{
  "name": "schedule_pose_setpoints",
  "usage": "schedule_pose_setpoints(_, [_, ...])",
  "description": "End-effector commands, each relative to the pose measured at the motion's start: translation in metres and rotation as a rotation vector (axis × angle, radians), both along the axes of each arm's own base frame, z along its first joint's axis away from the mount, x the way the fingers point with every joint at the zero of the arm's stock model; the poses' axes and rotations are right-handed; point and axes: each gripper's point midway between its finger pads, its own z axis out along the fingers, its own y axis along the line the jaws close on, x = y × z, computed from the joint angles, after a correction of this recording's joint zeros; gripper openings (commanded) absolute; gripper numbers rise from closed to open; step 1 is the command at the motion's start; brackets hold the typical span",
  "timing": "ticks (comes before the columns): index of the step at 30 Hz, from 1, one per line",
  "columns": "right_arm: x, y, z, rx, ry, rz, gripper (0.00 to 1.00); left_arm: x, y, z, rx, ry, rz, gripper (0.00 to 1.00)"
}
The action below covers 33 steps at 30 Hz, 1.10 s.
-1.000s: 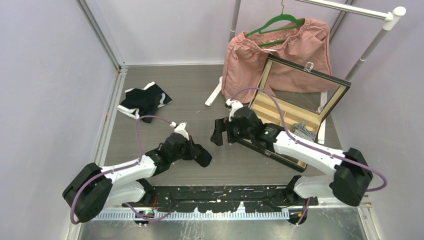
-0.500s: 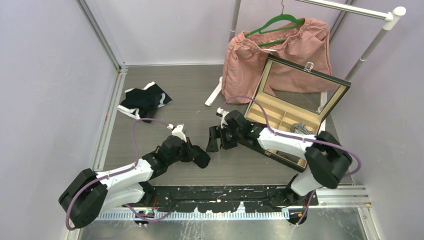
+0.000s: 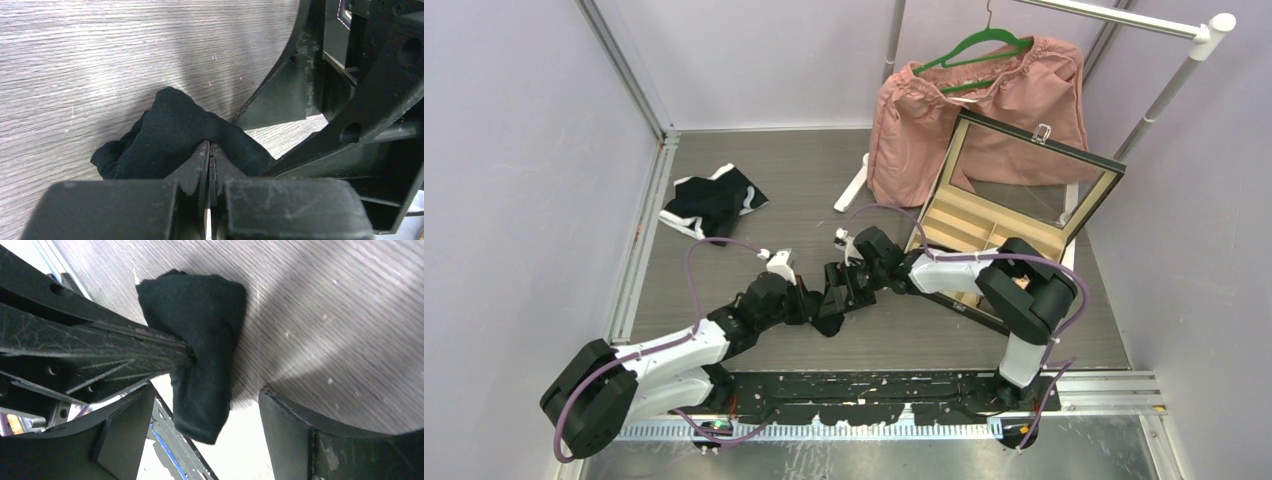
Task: Roll the underwear
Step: Pick up the underwear from the center of the board.
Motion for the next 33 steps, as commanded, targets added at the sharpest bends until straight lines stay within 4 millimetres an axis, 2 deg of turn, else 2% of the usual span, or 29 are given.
schedule_pose_setpoints(1, [0.003, 0.014, -0.003, 0.031, -0.043, 0.072, 0.81, -0.015, 0.022, -0.030, 0.102, 0.079, 0.022, 0.01])
schedule_pose_setpoints(7, [0.000, 0.007, -0.023, -0.003, -0.147, 0.202, 0.81, -0.015, 0.022, -0.030, 0.102, 0.079, 0.022, 0.01])
schedule_pose_setpoints(14, [-0.008, 0.016, -0.033, 0.021, -0.180, 0.314, 0.79, -0.015, 0.023, -0.030, 0.105, 0.081, 0.023, 0.01])
schedule_pose_setpoints(27, [-0.016, 0.013, -0.069, -0.036, -0.121, 0.302, 0.47, -0.015, 0.023, -0.031, 0.106, 0.083, 0.026, 0.01])
schedule_pose_setpoints(33, [-0.013, 0.009, -0.079, -0.053, -0.107, 0.223, 0.25, -0.012, 0.026, -0.018, 0.089, 0.060, 0.059, 0.01])
